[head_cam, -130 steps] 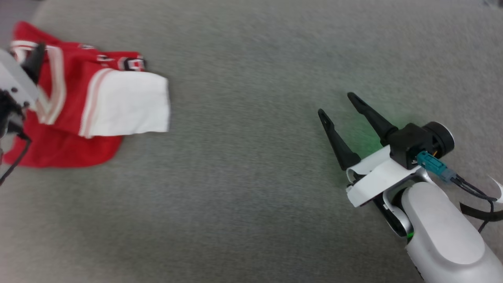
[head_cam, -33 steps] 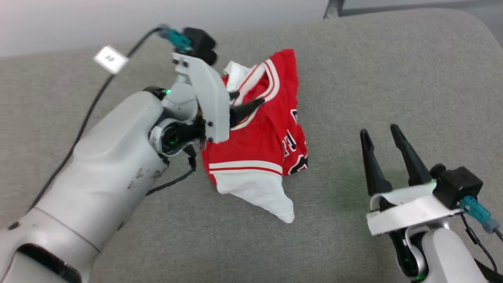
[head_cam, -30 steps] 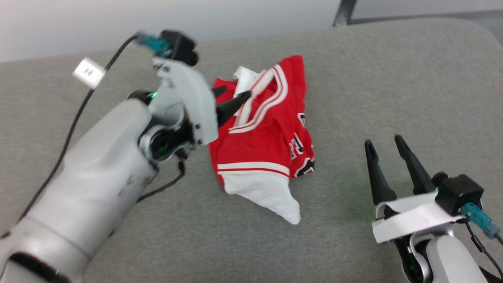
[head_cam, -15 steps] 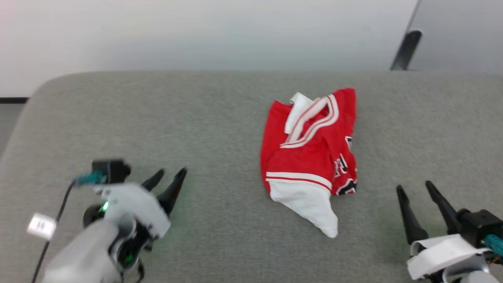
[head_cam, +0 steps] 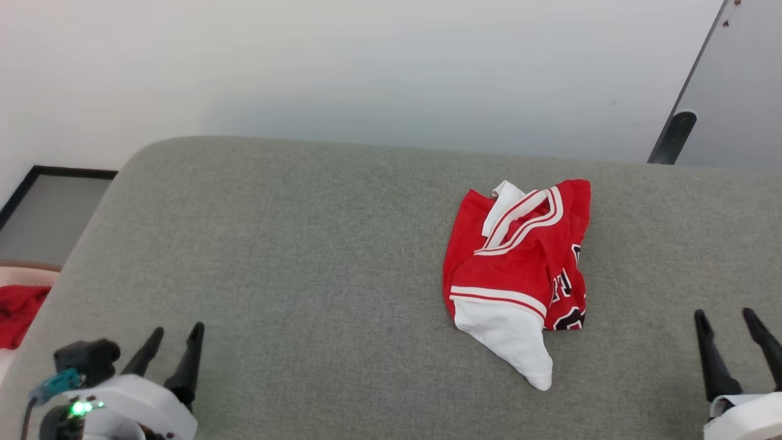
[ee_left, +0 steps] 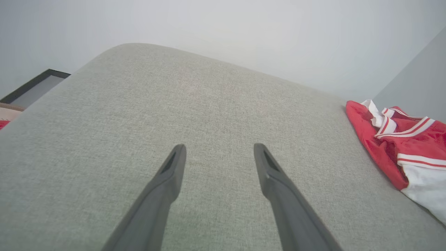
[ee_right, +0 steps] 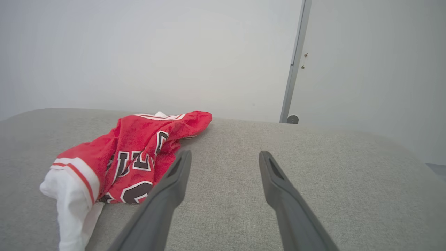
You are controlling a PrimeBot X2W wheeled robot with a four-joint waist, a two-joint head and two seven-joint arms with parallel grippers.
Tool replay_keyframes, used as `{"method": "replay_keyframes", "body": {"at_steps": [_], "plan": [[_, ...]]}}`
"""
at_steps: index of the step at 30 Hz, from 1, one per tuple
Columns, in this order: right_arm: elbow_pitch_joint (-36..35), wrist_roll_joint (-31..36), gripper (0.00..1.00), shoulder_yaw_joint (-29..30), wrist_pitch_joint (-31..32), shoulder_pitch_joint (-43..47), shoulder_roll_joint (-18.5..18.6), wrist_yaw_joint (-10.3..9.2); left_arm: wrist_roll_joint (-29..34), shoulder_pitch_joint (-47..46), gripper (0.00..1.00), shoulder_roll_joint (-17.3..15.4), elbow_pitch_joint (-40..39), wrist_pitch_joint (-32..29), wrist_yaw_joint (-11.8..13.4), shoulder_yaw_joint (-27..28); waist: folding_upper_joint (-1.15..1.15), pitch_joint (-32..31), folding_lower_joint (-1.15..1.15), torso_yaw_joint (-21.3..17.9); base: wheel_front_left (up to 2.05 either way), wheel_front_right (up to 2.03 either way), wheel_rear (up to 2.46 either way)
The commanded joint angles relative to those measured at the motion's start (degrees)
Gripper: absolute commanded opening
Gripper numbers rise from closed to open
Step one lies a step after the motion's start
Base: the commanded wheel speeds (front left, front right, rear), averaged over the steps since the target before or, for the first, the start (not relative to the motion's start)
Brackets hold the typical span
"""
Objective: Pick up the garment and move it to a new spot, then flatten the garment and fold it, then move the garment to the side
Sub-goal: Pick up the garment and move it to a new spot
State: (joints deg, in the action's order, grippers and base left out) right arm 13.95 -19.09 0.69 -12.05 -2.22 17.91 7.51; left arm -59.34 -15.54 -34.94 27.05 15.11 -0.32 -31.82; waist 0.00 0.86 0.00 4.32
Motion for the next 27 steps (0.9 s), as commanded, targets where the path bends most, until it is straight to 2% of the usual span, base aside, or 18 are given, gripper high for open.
{"method": "replay_keyframes", "body": {"at_steps": [1,6,12,18,27], "plan": [[-0.4,0.0,1.00,0.7,0.1,0.8,0.2,-0.04,2.2,1.5,1.00,0.0,-1.4,0.0,0.5,1.9,0.00,-0.7,0.00,0.4,0.00,0.00,0.00],[-2.0,-0.4,1.00,2.4,0.9,1.2,0.2,-0.04,14.3,7.4,1.00,2.2,-9.2,0.0,1.7,12.1,0.00,-1.3,0.00,-0.1,0.00,0.00,0.00],[-4.0,-1.2,1.00,3.6,1.7,-0.2,-0.2,-0.04,26.3,12.3,1.00,6.6,-16.9,0.0,-0.4,22.1,0.00,-1.3,0.00,-0.8,0.00,0.00,0.00],[-4.0,-1.4,1.00,3.2,2.1,0.1,-1.1,-0.04,32.4,15.5,1.00,10.4,-16.5,0.0,-3.2,26.1,0.00,-1.1,0.00,-1.2,0.00,0.00,0.00],[-3.3,-1.3,1.00,2.5,1.7,0.0,-1.6,-0.04,35.9,15.7,1.00,13.8,-14.9,0.0,-5.8,29.4,0.00,-0.5,0.00,-1.2,0.00,0.00,0.00]]}}
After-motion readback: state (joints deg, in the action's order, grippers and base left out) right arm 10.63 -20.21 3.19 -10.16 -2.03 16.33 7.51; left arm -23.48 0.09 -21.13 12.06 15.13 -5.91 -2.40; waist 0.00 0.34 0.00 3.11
